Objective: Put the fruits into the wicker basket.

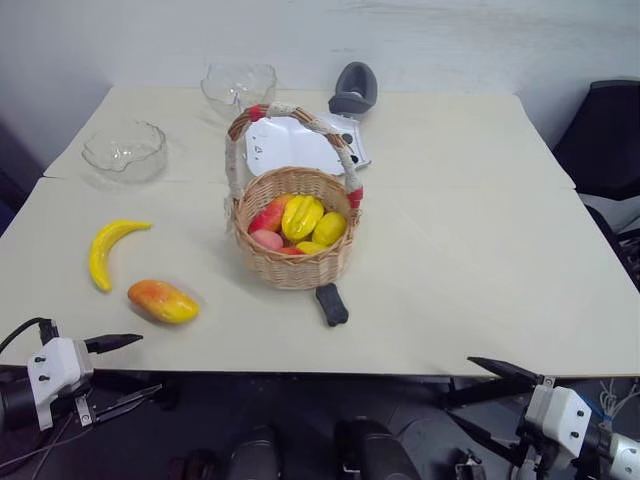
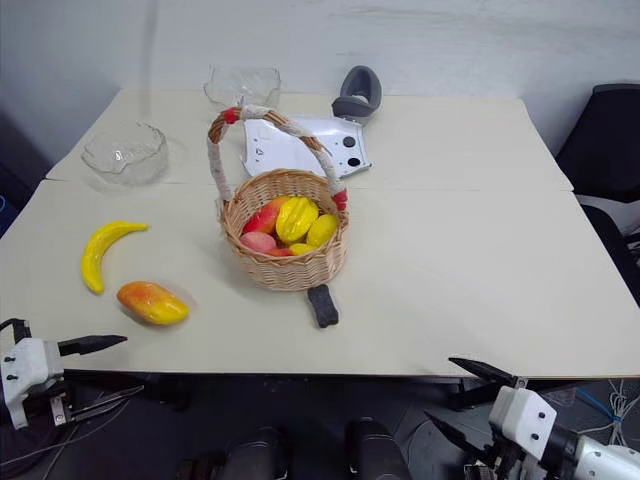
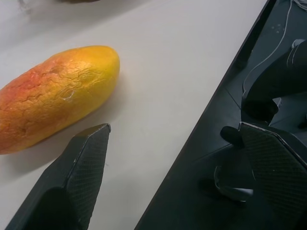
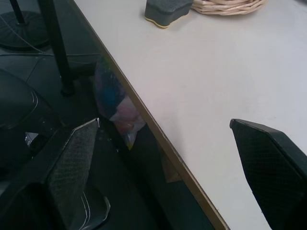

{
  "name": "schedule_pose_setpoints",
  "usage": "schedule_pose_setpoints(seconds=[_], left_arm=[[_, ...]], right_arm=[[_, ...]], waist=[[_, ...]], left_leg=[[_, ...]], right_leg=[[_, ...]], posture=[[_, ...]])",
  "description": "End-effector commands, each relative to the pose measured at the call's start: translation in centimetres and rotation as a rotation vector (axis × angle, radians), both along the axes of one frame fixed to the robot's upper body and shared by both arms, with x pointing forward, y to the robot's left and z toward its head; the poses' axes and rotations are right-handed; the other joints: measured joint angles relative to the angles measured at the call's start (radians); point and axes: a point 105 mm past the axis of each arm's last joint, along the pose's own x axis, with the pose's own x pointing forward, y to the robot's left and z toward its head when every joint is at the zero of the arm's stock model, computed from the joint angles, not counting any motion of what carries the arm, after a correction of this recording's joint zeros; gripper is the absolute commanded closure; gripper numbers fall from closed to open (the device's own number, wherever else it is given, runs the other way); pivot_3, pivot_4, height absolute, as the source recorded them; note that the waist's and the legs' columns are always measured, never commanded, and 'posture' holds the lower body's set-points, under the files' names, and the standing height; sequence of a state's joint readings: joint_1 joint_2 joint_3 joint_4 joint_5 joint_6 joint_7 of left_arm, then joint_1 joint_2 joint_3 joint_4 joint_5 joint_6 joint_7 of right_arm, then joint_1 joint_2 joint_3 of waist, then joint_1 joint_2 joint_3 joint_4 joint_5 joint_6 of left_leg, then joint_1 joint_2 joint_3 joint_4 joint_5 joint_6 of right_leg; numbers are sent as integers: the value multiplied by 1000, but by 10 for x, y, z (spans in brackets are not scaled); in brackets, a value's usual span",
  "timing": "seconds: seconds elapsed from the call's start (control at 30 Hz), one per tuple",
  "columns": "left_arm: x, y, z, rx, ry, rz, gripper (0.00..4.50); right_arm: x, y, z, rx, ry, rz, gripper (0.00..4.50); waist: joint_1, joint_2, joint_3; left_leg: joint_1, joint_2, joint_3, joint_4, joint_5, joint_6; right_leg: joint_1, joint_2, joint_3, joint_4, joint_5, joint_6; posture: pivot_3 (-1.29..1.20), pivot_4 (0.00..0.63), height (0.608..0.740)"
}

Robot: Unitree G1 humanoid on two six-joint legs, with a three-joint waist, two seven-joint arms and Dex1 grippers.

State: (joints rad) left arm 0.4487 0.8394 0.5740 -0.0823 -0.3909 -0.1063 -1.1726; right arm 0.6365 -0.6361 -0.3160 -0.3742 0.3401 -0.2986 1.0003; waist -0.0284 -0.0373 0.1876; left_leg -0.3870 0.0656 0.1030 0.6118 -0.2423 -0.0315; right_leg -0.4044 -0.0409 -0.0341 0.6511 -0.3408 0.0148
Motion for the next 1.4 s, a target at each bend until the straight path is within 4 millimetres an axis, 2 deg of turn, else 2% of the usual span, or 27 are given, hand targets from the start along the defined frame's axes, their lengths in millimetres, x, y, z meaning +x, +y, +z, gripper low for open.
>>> schedule_pose_setpoints(seconds=[0.03,0.17,0.27,0.4,0.47,0.53,0.57,0.7,0.83,0.93,1.07,1.17,1.2,1.27,1.4], left_arm=[[-11,1,2,-9,42,5,0],[-12,-3,9,-39,59,-6,0],[-10,-16,21,-119,80,-67,0],[8,-40,46,-235,33,-143,0],[12,-54,50,-242,32,-203,0],[13,-68,51,-250,41,-263,0],[14,-75,52,-251,45,-289,0],[17,-94,57,-268,71,-357,0],[19,-102,61,-269,86,-392,0],[17,-102,58,-250,118,-402,0],[14,-100,57,-240,145,-402,0],[15,-97,56,-229,142,-397,0],[17,-97,55,-230,136,-398,0],[18,-100,54,-239,124,-412,0],[24,-115,55,-290,92,-459,0]], right_arm=[[3,2,9,10,-32,9,23],[8,3,9,22,-38,-4,23],[22,16,21,102,-27,-37,23],[55,62,30,98,72,-16,23],[71,88,39,166,93,-12,23],[85,113,41,184,95,8,23],[92,121,36,183,113,-4,23],[111,142,23,190,178,-55,23],[126,165,15,217,228,-85,23],[128,179,-1,168,275,-64,23],[125,186,-14,191,356,-45,23],[129,181,-12,205,334,-48,23],[130,178,-5,231,309,-29,23],[123,175,3,233,250,56,601],[108,151,3,222,234,87,1892]], waist=[[-3,0,0],[-1,0,0],[2,-1,0],[-1,-1,0],[-5,-1,0],[-7,-1,-1],[-6,-1,0],[0,-2,-1],[-8,-2,-1],[-22,-2,-1],[-32,-4,-3],[-32,-5,-3],[-31,-6,-4],[-28,-6,-4],[-17,-6,-4]], left_leg=[[0,0,0,0,0,0],[0,0,1,0,0,0],[0,0,0,0,0,0],[1,0,0,1,1,1],[1,0,0,1,1,1],[0,0,0,0,1,1],[0,0,0,0,2,2],[-4,0,-2,0,0,0],[-4,0,-1,1,-1,1],[-3,0,-1,1,-1,1],[0,1,-1,1,0,1],[1,1,-1,1,0,1],[1,1,-1,1,1,1],[1,1,-1,1,1,1],[0,0,-1,1,1,2]], right_leg=[[0,0,0,0,0,1],[-1,0,0,0,1,2],[0,0,0,0,-1,-2],[0,0,0,1,-1,-3],[0,0,1,2,0,-3],[-2,1,1,3,4,3],[-3,1,1,4,7,11],[-7,2,1,8,3,12],[-7,2,2,8,2,13],[-7,2,2,10,3,13],[-5,2,2,11,3,13],[-4,2,2,12,3,12],[-4,2,2,12,3,12],[-4,2,2,12,4,11],[-4,1,2,10,4,13]], posture=[[0,150,740],[0,150,740],[0,150,740],[0,150,740],[0,150,740],[0,150,740],[0,150,740],[0,150,740],[0,150,740],[0,150,740],[0,150,740],[0,150,740],[0,150,740],[0,150,740],[0,150,740]])
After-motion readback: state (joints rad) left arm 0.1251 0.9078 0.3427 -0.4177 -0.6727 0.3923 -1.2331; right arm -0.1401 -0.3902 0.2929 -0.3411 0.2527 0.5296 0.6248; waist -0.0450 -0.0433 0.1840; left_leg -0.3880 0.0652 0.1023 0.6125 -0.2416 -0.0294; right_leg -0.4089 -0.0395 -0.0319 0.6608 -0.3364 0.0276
